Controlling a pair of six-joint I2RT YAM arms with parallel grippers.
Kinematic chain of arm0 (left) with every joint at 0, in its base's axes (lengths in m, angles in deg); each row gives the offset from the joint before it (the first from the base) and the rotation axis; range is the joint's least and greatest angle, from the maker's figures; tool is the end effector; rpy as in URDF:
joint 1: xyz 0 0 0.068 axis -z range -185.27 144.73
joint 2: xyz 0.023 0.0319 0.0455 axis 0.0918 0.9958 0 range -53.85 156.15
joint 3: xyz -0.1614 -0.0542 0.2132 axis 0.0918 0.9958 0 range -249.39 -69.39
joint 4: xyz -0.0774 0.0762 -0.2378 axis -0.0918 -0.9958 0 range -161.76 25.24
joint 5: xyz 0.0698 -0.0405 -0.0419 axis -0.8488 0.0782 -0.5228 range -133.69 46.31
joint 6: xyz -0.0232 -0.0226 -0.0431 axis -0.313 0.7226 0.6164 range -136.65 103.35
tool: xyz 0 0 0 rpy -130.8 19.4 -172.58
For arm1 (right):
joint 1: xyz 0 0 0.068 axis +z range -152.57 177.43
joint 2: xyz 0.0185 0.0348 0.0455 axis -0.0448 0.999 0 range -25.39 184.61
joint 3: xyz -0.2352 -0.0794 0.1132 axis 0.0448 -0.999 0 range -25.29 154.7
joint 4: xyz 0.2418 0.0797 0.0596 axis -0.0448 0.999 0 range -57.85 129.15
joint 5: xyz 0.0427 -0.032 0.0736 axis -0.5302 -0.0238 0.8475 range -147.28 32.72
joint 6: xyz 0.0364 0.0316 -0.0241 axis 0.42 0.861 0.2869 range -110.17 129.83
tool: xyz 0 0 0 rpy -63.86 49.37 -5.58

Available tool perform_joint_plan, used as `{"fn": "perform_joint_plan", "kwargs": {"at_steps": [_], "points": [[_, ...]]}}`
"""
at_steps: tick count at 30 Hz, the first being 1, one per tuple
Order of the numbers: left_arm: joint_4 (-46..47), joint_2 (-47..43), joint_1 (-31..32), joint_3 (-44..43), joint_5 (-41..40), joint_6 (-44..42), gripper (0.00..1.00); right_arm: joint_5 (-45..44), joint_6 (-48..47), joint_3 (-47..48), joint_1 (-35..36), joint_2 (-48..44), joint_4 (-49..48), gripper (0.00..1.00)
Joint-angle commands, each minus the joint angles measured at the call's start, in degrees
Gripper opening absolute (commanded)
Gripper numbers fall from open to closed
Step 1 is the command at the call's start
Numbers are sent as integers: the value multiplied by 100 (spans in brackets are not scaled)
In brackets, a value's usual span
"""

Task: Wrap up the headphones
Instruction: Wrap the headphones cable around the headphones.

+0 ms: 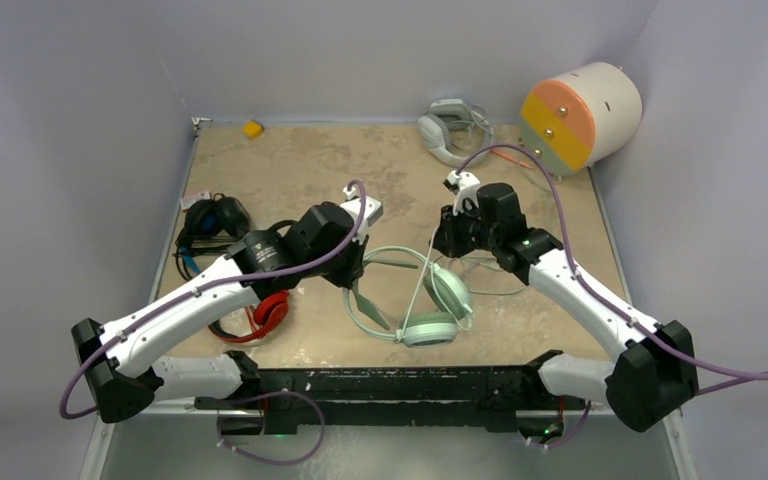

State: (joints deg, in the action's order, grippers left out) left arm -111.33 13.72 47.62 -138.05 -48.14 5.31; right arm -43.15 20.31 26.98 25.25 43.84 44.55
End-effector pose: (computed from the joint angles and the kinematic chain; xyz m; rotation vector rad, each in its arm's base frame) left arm 0.1469 -0.1897 0.3442 0.6101 2.3502 -0.5291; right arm 0.2373 0.1351 0.2931 -0.4734 2.0817 0.6577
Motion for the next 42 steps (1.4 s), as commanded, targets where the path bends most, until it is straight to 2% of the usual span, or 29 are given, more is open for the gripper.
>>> {"fn": "perform_joint_plan", "kwargs": {"at_steps": [1, 7, 11, 13, 18, 21, 27, 31, 36, 40, 42], "points": [[209, -392, 30, -376, 813, 293, 0, 497, 343, -344, -191, -156, -1101, 15], [306, -577, -388, -616, 1318, 758, 0, 1203, 566, -1074, -192, -238, -2286, 15], [476, -523, -1409, -607, 2613, 1110, 0, 1433, 778, -1623, -197, -340, -3117, 15], [552, -347, -1872, -611, 2928, 1295, 0, 1503, 967, -1930, -196, -397, -3652, 16], [1189, -15, -2567, -555, 3699, 1833, 0, 1908, 1761, -2846, -112, -356, -5376, 18], [1527, 76, -2842, -534, 3875, 2176, 0, 1897, 1779, -3032, 210, -255, -5726, 19], [2024, 276, -3555, -393, 3923, 2888, 0, 1321, 1603, -3512, 1239, -576, -6170, 19], [2028, 424, -3670, -444, 3111, 2986, 0, 1335, 1560, -3550, 1769, -872, -6220, 16], [1562, 648, -3671, -493, 1345, 2880, 0, 1422, 1185, -2899, 2420, -1163, -4964, 9], [1676, 573, -3671, -105, 149, 2954, 0, 1398, 1036, -2410, 2743, -1236, -4138, 6], [1686, 508, -3656, 91, -436, 2893, 0, 1266, 1055, -2209, 2781, -1340, -3825, 1]]}}
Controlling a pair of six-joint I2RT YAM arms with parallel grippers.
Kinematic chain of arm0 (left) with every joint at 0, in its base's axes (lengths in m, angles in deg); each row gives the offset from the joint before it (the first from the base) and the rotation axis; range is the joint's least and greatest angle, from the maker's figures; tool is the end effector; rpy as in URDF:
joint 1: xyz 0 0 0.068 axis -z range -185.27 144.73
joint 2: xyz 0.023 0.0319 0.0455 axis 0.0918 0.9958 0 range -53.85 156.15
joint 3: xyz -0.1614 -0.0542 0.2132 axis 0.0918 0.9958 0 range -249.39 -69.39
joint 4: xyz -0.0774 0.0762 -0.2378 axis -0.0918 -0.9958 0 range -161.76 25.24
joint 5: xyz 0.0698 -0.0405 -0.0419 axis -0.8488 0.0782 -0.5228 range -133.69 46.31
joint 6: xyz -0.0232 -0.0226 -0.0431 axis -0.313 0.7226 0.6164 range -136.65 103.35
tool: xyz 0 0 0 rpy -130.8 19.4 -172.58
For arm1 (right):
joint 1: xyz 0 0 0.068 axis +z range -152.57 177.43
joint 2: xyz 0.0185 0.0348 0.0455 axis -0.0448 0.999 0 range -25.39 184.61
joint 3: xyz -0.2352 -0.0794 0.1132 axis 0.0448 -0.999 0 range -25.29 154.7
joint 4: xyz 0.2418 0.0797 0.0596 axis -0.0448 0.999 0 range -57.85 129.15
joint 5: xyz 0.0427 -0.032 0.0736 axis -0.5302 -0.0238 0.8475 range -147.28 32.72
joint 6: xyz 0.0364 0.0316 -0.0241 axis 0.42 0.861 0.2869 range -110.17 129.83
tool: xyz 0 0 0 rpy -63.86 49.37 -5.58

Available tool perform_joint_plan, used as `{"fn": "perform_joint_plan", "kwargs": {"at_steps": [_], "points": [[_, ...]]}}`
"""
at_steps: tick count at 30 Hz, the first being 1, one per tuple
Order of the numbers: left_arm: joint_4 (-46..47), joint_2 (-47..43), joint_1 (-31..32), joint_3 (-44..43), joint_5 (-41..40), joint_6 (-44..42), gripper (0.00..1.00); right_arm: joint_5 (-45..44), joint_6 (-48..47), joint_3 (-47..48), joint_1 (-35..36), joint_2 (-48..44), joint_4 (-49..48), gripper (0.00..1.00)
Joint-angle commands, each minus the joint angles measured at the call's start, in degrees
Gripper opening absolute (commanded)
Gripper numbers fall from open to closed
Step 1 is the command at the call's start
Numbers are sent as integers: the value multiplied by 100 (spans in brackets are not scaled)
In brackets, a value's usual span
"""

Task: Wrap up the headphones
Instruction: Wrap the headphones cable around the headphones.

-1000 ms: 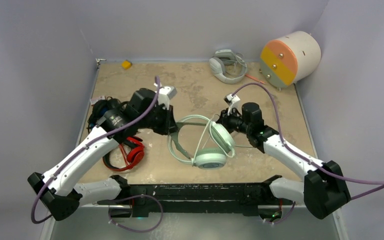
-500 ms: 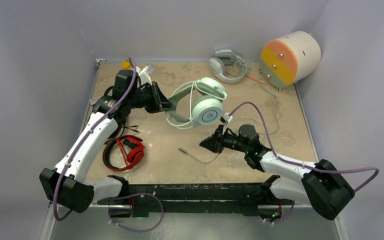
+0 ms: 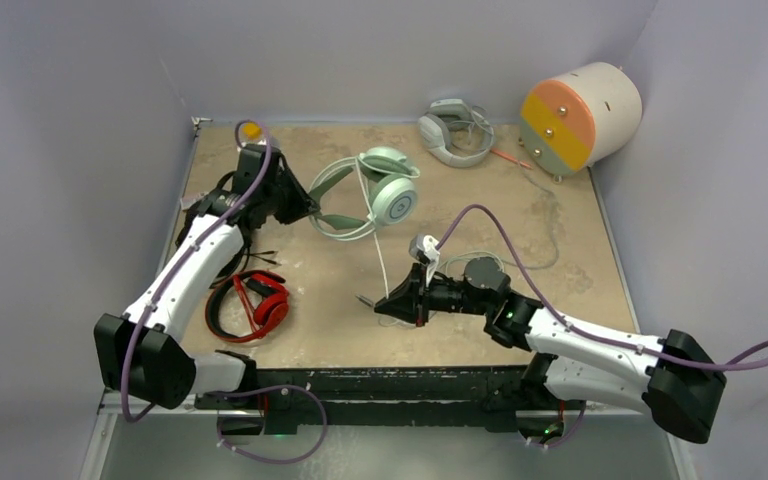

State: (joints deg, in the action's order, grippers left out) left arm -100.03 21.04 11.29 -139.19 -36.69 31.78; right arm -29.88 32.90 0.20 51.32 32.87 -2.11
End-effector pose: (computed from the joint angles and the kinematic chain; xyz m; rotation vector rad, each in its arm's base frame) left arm 0.2708 -0.0851 0.3357 -0.5879 2.3040 -0.7133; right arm 0.1195 0.1916 0.2587 -0.8528 1.5102 1.3956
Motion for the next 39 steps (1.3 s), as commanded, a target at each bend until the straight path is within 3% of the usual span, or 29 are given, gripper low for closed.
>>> {"fn": "perform_joint_plan", "kwargs": {"at_steps": [1, 5, 8, 10, 14, 20, 32, 36, 39], "points": [[533, -255, 5, 306, -1842, 175, 0, -120, -215, 593, 178, -300, 1027, 0], [175, -304, 386, 289, -3179, -191, 0, -455, -471, 1317, 179, -316, 2230, 0], [-225, -232, 1042, 129, -4276, -336, 0, -809, -836, 2098, 175, -92, 3282, 0], [-418, -187, 1259, 74, -4594, -406, 0, -1188, -1056, 2731, 175, 133, 4202, 0], [-560, -168, 1386, 89, -4513, -526, 0, -2138, -1400, 3367, 175, 532, 5149, 0], [-912, 33, 1467, -52, -4167, -578, 0, -2974, -1734, 3721, 176, 819, 5231, 10], [-644, -23, 1473, 355, -3261, -866, 0, -2454, -1130, 3998, 112, 1141, 4631, 5], [-939, 107, 1471, 208, -3030, -1036, 0, -3313, -1735, 4528, 113, 1469, 5342, 5], [-1184, 131, 1473, 126, -2917, -1158, 0, -4117, -2363, 4559, 111, 1578, 5237, 5]]}}
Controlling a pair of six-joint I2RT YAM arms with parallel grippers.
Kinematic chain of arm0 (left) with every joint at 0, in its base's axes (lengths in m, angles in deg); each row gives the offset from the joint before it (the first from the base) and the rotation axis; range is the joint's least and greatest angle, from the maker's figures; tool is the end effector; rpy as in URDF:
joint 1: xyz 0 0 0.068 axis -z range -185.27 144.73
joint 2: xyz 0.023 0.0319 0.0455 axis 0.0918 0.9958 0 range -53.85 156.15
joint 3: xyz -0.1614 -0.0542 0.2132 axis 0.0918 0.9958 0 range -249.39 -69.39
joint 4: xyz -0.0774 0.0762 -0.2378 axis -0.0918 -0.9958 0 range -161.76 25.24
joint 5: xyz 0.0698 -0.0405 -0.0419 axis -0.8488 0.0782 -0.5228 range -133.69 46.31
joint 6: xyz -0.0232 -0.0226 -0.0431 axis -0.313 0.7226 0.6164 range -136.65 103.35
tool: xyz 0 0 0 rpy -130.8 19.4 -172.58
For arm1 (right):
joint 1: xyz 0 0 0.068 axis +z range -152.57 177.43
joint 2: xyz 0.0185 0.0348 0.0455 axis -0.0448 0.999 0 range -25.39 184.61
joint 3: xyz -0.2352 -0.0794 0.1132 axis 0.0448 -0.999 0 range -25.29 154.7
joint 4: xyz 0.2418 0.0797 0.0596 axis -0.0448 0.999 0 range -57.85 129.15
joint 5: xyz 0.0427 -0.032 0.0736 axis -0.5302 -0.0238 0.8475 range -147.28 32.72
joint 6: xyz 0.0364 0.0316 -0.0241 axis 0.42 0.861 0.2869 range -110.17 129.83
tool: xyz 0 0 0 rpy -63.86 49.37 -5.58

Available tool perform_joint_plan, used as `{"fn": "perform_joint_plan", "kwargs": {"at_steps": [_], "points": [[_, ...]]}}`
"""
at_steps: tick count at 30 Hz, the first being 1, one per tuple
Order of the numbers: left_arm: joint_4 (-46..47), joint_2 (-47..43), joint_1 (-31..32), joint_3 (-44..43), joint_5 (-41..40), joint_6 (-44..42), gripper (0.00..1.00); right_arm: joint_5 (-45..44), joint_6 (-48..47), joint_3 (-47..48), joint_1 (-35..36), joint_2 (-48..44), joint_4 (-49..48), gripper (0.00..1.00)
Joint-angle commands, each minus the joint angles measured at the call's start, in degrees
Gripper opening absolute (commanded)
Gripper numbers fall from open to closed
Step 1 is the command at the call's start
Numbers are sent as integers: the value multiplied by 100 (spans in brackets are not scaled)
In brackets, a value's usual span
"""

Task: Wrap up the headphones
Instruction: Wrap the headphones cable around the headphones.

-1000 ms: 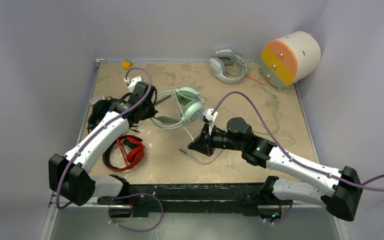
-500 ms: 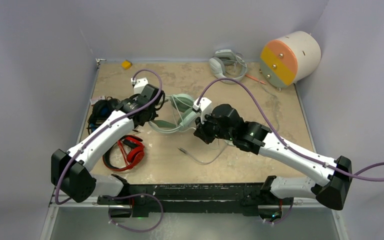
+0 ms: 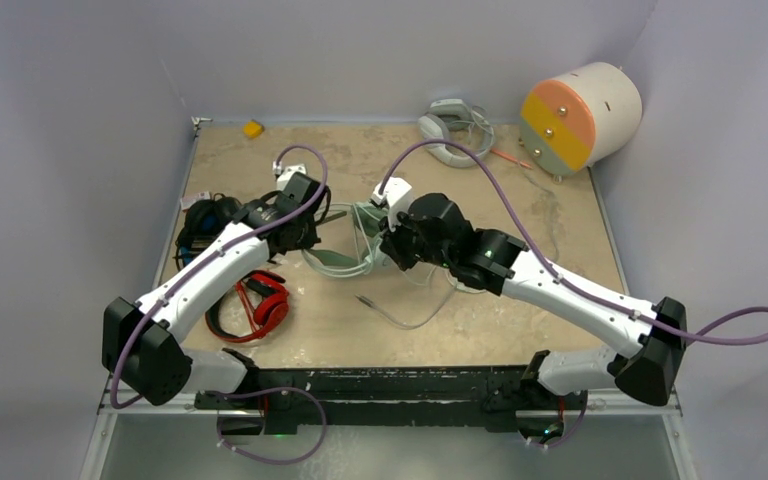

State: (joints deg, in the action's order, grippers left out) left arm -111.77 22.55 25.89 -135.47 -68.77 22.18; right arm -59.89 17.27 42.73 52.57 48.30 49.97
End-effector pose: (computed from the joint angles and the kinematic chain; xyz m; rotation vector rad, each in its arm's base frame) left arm 0.2363 -0.1253 0.2959 -0.3210 2.4170 0.0343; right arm 0.1705 0.2421 0.3588 -0.7972 1.8792 0.6554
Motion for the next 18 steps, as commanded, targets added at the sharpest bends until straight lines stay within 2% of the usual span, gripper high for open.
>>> {"fn": "perform_joint_plan", "kwargs": {"at_steps": [1, 6, 11, 18], "points": [[-65, -20, 9, -247, 350, -228, 0, -1364, -1013, 307, -13, 72, -59, 6], [-147, -41, 21, -192, 848, -304, 0, -2048, -1711, 169, -16, 187, -876, 7], [-1, -125, 56, -147, 1654, -658, 0, -1764, -2190, -395, -15, 54, -2046, 13], [-119, -155, 72, -133, 1735, -884, 0, -1719, -2261, -558, -14, 58, -2269, 17]]}}
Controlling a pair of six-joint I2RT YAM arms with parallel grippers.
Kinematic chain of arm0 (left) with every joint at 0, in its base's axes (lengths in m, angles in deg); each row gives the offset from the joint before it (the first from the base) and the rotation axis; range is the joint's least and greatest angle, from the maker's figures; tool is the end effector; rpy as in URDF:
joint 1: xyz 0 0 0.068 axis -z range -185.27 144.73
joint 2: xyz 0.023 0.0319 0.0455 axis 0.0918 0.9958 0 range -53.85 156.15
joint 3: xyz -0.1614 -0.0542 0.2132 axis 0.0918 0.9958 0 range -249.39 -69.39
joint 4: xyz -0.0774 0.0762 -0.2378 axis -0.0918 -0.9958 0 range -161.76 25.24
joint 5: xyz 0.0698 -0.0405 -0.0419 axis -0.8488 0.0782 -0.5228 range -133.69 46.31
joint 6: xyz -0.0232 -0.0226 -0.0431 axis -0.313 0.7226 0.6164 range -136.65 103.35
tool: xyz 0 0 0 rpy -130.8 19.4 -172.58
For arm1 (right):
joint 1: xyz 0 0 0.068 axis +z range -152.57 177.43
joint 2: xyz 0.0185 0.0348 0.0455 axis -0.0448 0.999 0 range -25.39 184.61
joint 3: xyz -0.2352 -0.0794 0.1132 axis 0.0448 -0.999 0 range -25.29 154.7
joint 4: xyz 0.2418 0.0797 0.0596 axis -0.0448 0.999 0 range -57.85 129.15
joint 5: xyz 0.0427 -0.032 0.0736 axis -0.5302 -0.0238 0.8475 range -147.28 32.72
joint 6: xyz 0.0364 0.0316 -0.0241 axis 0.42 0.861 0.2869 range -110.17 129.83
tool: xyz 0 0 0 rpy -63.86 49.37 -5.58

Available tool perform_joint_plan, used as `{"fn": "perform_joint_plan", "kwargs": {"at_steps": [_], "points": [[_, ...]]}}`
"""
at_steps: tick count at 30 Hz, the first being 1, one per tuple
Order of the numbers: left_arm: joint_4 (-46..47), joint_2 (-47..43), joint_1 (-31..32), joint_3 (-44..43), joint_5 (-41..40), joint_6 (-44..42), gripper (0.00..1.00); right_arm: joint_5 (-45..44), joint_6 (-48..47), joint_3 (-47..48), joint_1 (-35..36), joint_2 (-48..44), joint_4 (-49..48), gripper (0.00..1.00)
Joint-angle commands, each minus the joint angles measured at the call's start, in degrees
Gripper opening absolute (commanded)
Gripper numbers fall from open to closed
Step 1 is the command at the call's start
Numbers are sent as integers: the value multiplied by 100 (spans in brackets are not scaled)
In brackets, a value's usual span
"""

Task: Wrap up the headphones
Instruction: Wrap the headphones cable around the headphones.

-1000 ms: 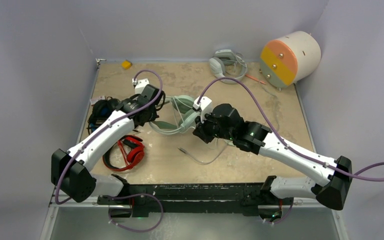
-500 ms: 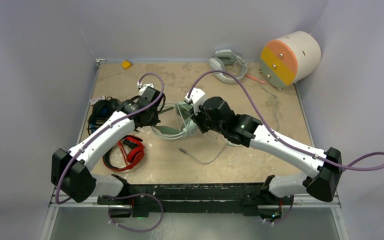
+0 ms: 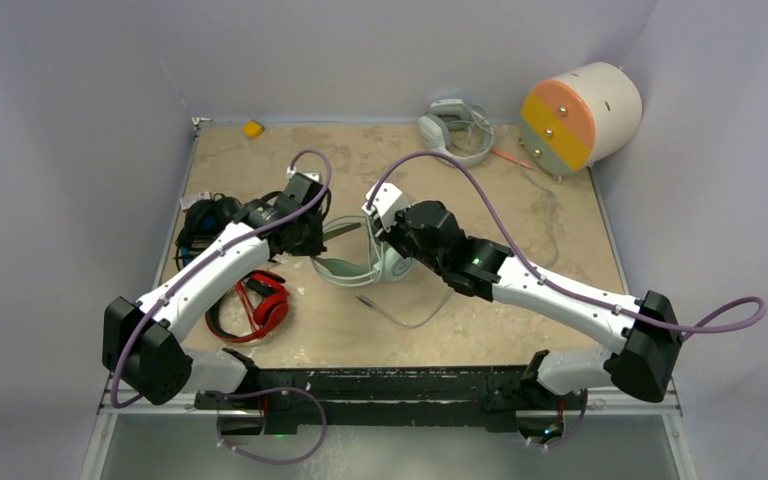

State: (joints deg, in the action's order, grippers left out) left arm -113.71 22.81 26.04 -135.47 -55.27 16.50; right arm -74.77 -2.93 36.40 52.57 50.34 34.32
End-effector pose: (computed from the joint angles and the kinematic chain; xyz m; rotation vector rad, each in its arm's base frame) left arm 0.2311 -0.1323 0.2906 -0.1129 2.5815 -0.1537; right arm 0.1864 0.2490 0.3381 -0.8486 1.6402 0.2347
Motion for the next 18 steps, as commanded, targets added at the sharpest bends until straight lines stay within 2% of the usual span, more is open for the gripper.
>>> {"fn": "perform_joint_plan", "kwargs": {"at_steps": [1, 4, 9, 13, 18], "points": [[64, -198, 55, -127, 406, -340, 0, -246, -240, 98, -18, -120, -657, 17], [22, -282, 60, -58, 436, -470, 0, -243, -234, 186, -56, -74, -518, 17], [-9, -400, 72, 143, 510, -606, 0, 37, 77, 695, -313, 157, 295, 18], [-18, -511, 77, 250, 421, -595, 0, 570, 484, 864, -769, 179, 711, 18], [27, -620, 105, 299, 818, -800, 0, 1204, 685, 911, -1216, 258, 925, 18]]}}
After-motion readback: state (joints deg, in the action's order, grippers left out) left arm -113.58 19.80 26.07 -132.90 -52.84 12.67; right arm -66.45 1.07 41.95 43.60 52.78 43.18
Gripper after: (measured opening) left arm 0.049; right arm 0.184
